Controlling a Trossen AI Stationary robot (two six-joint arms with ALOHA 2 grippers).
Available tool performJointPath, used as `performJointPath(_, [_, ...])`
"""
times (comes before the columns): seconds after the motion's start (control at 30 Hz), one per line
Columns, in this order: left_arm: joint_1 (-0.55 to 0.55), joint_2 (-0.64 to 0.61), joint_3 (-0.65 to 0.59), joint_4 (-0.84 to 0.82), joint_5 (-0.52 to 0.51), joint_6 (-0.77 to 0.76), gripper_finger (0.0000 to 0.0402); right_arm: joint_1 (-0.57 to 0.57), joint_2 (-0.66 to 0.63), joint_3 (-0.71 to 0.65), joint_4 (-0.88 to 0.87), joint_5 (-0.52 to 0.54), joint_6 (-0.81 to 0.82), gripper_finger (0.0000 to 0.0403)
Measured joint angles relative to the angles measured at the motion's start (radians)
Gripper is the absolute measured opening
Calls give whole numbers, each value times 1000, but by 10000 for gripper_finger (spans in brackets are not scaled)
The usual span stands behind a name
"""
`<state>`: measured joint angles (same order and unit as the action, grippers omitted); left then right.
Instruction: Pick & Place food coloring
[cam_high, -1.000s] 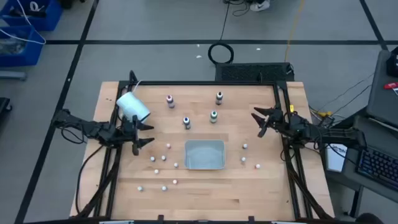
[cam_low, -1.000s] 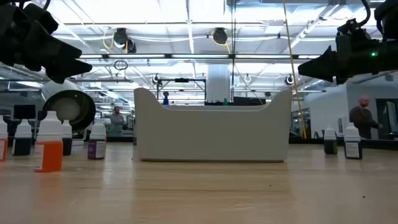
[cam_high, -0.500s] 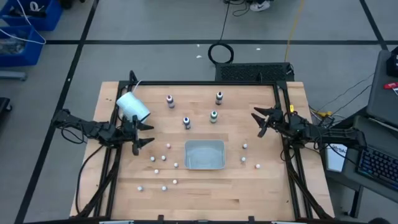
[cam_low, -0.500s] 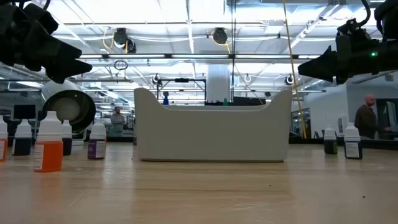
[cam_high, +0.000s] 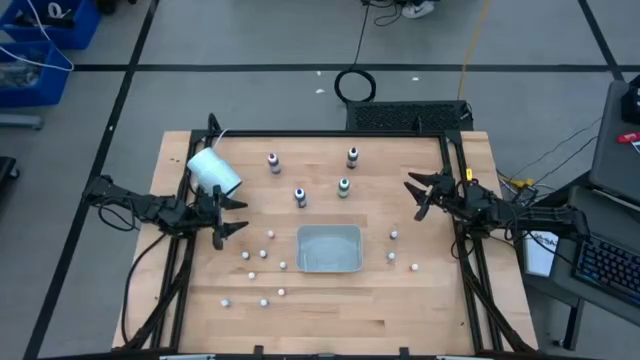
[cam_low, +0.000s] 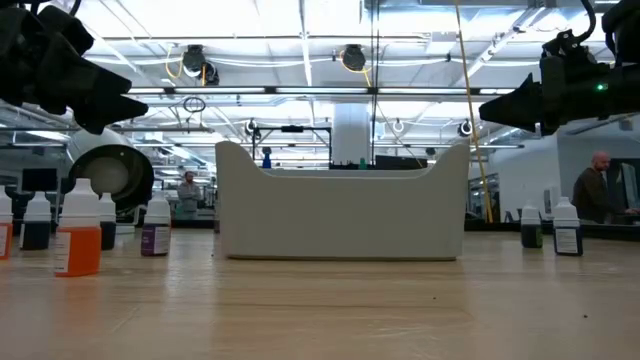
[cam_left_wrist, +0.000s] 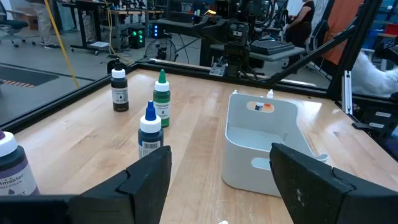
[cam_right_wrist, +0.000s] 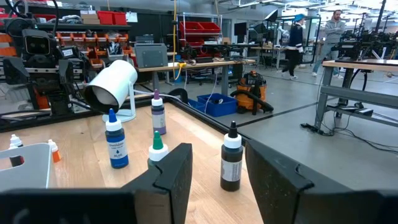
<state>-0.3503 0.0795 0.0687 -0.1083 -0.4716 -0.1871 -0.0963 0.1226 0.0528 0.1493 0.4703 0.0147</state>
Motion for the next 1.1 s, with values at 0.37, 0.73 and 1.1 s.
performJointPath(0.37, [0, 0, 0, 0, 0, 0, 274, 0, 0, 0, 0, 0, 0, 141])
performJointPath(0.73, [0, 0, 0, 0, 0, 0, 274, 0, 0, 0, 0, 0, 0, 141])
performJointPath(1.1, [0, 0, 0, 0, -4, 26, 274, 0, 0, 0, 0, 0, 0, 141])
